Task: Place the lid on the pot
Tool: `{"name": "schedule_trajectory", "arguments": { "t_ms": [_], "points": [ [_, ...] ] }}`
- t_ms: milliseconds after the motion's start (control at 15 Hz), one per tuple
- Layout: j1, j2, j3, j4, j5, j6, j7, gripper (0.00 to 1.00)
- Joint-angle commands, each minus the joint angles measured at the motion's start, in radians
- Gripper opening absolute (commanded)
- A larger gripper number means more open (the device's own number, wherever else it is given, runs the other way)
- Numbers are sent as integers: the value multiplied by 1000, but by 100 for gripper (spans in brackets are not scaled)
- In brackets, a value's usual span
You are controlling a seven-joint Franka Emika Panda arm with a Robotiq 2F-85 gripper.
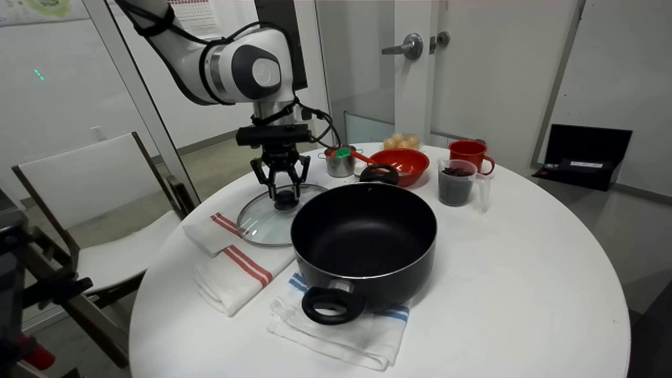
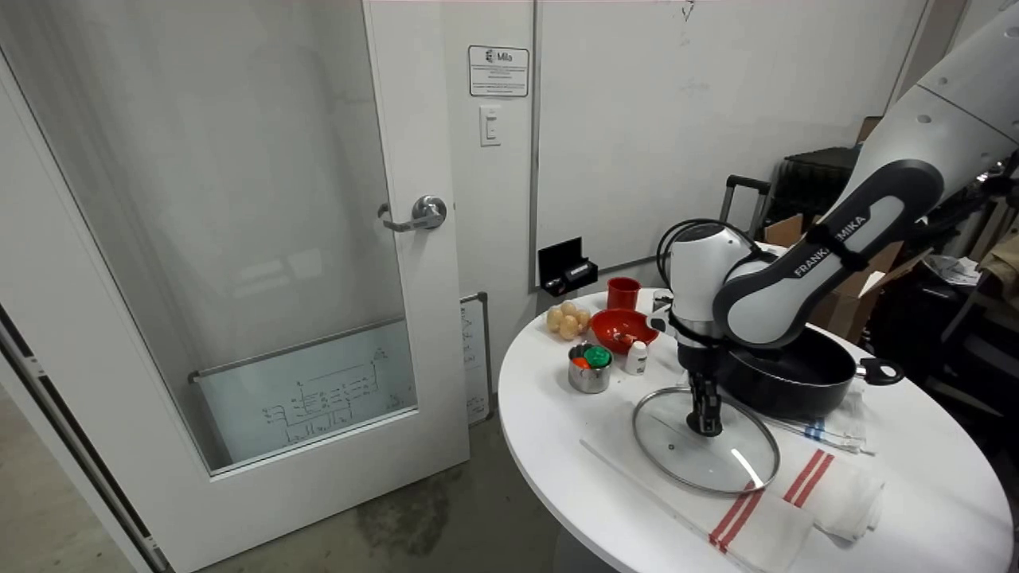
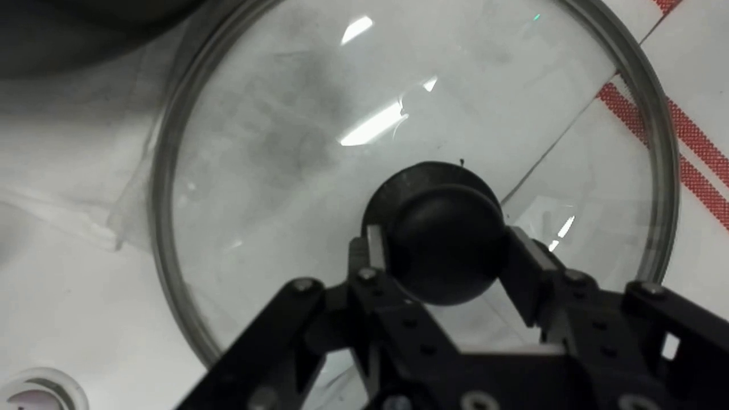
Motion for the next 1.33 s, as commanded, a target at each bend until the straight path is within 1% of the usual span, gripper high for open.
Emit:
{"name": "schedule_trajectory", "arguments": {
  "t_ms": [0, 333, 800, 867, 1133, 1267],
  "points": [
    [-15, 4, 14, 15, -18, 9, -13, 26],
    [-12, -67, 21, -17, -12, -20, -2, 26],
    [-16, -204, 50, -63, 1, -66, -5, 26],
    [-13, -219, 48, -60, 0, -80, 0, 26],
    [-38, -292, 41, -79, 15, -118, 9, 26],
    [-52, -320, 24, -88, 15, -127, 29, 26]
  ]
}}
